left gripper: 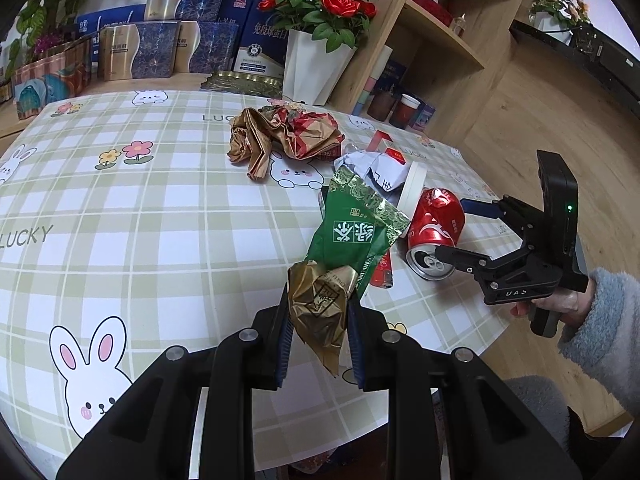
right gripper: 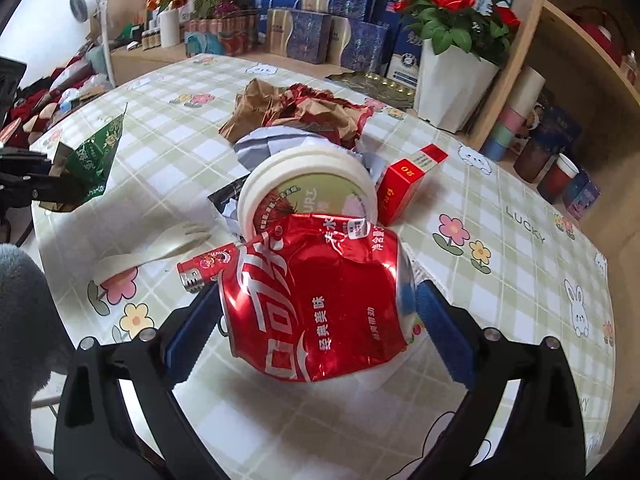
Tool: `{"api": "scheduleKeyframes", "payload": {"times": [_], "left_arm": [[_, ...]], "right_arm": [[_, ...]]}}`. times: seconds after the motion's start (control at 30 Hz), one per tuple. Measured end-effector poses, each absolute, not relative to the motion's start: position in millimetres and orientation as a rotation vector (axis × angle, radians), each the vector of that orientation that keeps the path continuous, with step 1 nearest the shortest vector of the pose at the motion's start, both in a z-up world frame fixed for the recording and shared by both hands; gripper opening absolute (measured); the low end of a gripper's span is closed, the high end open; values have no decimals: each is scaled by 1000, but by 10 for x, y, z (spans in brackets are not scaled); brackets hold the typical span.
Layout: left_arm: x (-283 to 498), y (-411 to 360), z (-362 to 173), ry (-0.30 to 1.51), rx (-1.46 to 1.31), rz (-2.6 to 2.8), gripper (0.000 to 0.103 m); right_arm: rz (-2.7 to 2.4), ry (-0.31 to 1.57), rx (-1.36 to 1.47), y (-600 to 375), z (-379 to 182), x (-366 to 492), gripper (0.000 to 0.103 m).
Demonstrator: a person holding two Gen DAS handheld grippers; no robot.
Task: Collect trash
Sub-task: 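Lower the red can into the brown bin with the right tool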
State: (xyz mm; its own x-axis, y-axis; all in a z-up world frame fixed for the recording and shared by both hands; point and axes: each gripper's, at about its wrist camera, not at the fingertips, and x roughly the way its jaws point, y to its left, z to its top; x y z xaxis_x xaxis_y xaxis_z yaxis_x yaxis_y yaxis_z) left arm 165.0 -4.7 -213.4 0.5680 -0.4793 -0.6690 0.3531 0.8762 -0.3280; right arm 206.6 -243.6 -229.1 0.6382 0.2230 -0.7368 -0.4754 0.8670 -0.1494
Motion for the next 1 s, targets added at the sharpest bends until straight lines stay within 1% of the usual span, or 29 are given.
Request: {"api": "scheduleKeyframes", "payload": {"times": [0.3,0.57,0.77,1.0], "left_arm": [[1467,-13,-1883,789,-143,-494,24],[1082,37,-1673,770,-126,-486,24],[650,55,-1547,739,-117,-485,24],[211,44,-1505,730,-95,-493,24]], "right_arm": [[357,694,-190,-2573,-1994,1765,94],[371,647,-50,-2515,-1879,1106,94],[400,660,6,-2401,-1976,526,94],[399,743,42,-2302,-2412,55,94]]}}
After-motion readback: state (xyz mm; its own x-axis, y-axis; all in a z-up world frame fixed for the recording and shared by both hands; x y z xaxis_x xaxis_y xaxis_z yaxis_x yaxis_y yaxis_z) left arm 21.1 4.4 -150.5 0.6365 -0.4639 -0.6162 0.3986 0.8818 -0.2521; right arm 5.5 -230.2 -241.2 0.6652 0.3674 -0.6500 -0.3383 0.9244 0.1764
